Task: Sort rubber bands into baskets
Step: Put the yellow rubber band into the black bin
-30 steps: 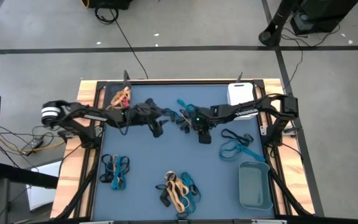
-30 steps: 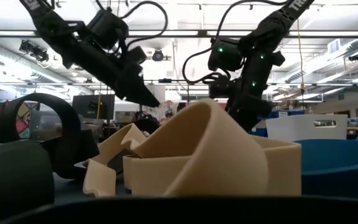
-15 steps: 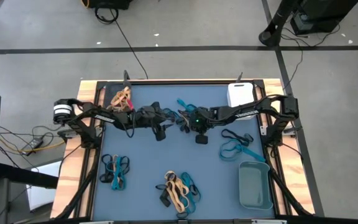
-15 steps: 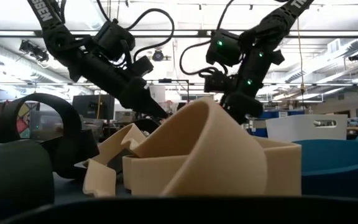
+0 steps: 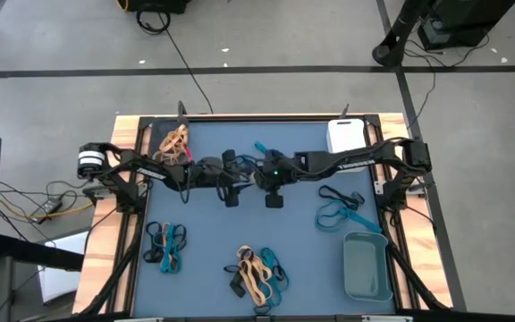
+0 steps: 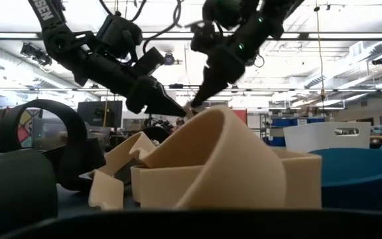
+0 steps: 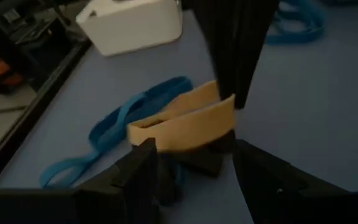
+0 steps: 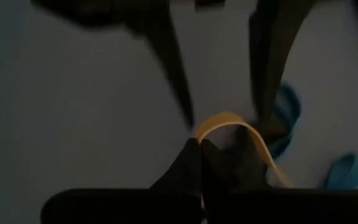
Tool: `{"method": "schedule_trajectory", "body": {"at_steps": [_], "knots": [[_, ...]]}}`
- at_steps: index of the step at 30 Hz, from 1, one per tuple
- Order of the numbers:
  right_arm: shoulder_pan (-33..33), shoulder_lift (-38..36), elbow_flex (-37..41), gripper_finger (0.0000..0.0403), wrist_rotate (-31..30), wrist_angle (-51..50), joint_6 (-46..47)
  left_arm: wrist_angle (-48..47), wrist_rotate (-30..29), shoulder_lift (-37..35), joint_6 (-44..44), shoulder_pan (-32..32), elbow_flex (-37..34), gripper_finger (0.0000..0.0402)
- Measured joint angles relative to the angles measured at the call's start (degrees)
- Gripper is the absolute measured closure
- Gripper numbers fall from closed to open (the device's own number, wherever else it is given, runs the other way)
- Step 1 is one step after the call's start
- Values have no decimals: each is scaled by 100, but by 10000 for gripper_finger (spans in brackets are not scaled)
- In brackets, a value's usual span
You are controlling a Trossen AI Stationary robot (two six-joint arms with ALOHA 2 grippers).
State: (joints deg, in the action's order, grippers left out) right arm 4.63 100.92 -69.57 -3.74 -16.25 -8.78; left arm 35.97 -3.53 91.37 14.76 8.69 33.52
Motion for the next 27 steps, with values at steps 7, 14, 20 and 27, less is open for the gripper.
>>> {"method": "schedule_trajectory", "body": {"at_steps": [7,14,20,27], "knots": [[-121,0,-273,400,32,-2,-148,111,-2,0,0,-106,0,205],[-191,0,-275,397,-18,-4,-136,208,-170,-4,-95,-109,0,322],[-279,0,-275,373,-664,-26,54,-5,-297,-22,-431,-109,0,392],[-300,0,-275,327,-1065,-349,179,-611,-944,-466,-630,-90,-2,398]]}}
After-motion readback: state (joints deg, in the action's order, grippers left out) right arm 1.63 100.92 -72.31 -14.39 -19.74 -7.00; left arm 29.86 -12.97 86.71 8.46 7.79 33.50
